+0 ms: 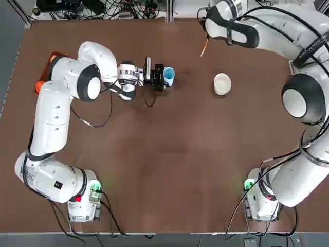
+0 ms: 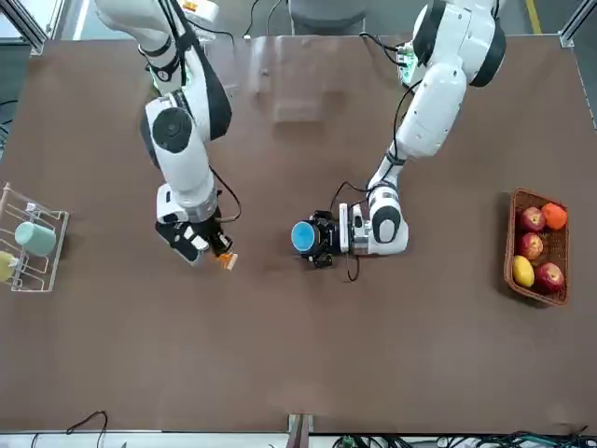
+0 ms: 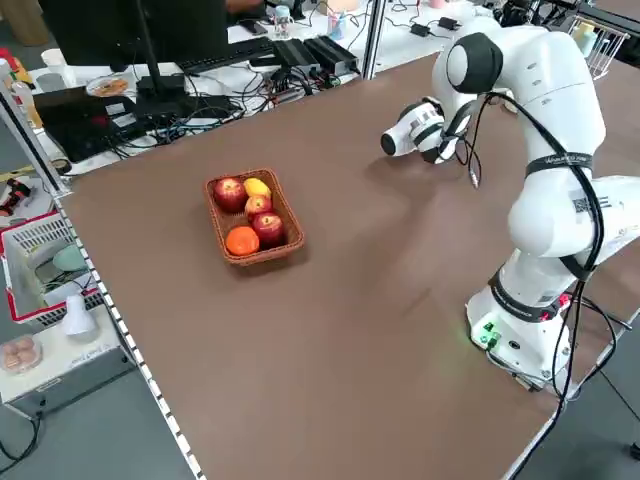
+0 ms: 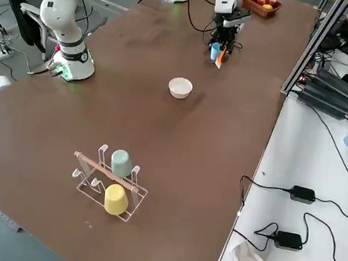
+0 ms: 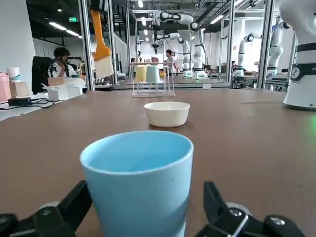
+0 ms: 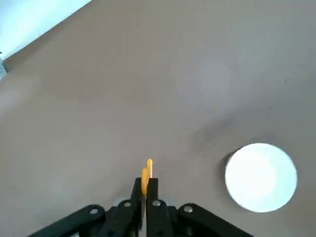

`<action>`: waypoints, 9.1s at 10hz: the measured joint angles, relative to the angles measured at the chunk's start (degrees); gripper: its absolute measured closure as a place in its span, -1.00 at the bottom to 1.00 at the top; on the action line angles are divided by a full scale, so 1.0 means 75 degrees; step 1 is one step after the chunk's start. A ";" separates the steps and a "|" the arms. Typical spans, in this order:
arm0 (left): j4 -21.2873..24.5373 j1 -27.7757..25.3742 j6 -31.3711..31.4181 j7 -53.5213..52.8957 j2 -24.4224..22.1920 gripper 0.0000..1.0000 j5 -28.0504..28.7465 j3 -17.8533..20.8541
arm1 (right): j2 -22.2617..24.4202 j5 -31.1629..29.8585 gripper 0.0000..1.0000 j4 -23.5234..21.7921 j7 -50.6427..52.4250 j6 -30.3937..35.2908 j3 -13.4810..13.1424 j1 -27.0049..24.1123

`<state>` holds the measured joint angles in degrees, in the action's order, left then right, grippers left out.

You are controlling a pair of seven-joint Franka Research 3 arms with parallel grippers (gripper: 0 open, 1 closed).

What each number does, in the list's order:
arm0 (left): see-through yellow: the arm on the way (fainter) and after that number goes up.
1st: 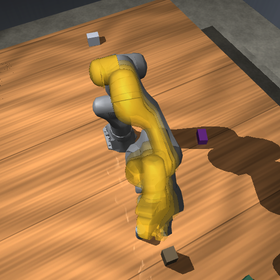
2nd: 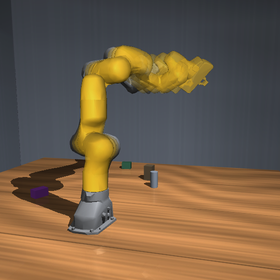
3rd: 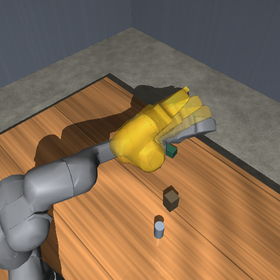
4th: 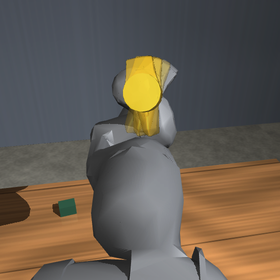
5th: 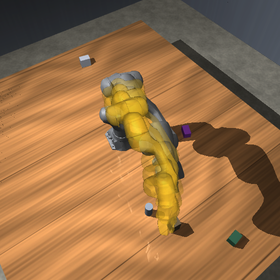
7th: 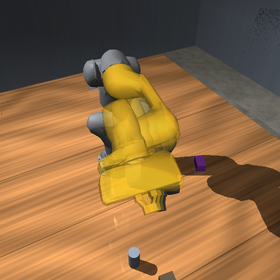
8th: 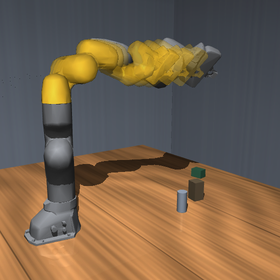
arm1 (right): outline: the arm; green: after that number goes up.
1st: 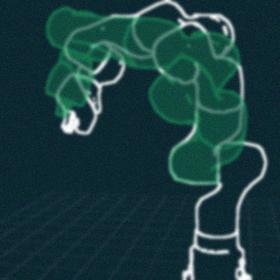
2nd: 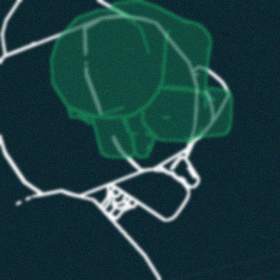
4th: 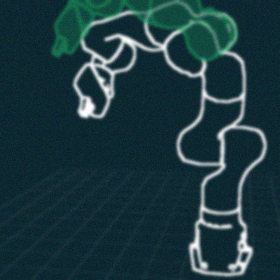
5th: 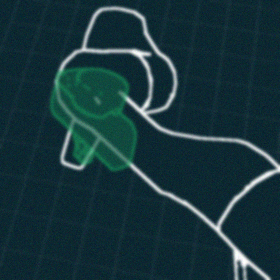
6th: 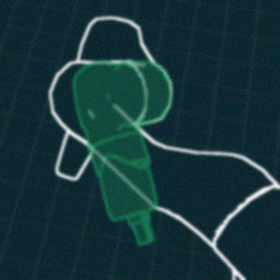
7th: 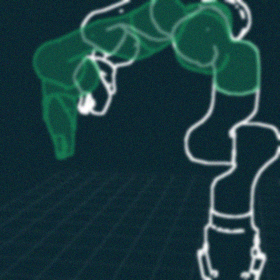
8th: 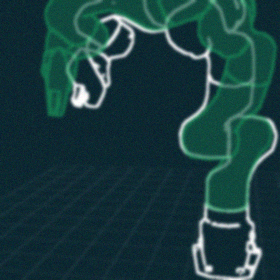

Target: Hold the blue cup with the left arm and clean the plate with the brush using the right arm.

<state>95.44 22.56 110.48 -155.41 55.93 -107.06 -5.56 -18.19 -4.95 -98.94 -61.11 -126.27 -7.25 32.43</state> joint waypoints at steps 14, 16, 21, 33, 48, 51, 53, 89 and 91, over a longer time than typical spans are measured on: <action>0.0310 -0.0242 -0.0063 -0.0019 -0.0200 -1.00 0.0232 0.0065 | 0.1403 0.1621 0.90 -0.1483 0.4682 0.1412 -0.0006 -0.2261; 0.0416 -0.0386 -0.0081 -0.0020 -0.0316 -1.00 0.0420 0.0066 | 0.1414 0.2226 0.90 -0.1830 0.5267 0.0973 -0.0002 -0.2304; 0.0954 -0.0764 -0.0105 -0.0098 -0.0719 -1.00 0.0883 0.0070 | 0.1410 0.4215 0.90 -0.2392 0.8635 0.0987 -0.0013 -0.3387; 0.1144 -0.3492 -0.0620 0.2714 -0.2653 -1.00 0.6060 0.0427 | 0.1279 0.6944 0.90 -0.3375 1.0570 0.0260 0.0013 -0.3959; -0.0307 -0.3566 -0.0499 0.9491 -0.4258 -1.00 1.0952 0.0429 | 0.1190 0.9310 0.90 -0.4808 1.2095 -0.0320 0.0061 -0.3976; -0.0444 -0.3556 -0.0505 1.0551 -0.4556 -1.00 1.1940 0.0424 | 0.1128 0.9381 0.90 -0.4972 1.2473 -0.0331 0.0052 -0.4015; -0.0448 -0.3513 -0.0510 1.1892 -0.4822 -1.00 1.2376 0.0416 | 0.1044 0.9578 0.90 -0.5051 1.2797 -0.0335 0.0050 -0.4032; -0.1812 -0.3395 -0.2548 2.0314 -0.6495 -1.00 1.4111 0.0276 | 0.1156 0.9200 -0.99 -0.5200 1.3804 -0.0457 0.0004 -0.4318; -0.1812 -0.3402 -0.2548 2.0314 -0.6496 -1.00 1.4112 0.0284 | 0.1465 0.7693 -1.00 -0.4913 1.2516 -0.0263 0.0005 -0.4381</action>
<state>81.85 -2.95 91.37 -3.05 7.21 -1.22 -3.43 -7.20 52.75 -135.79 32.76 -128.25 -7.21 -0.43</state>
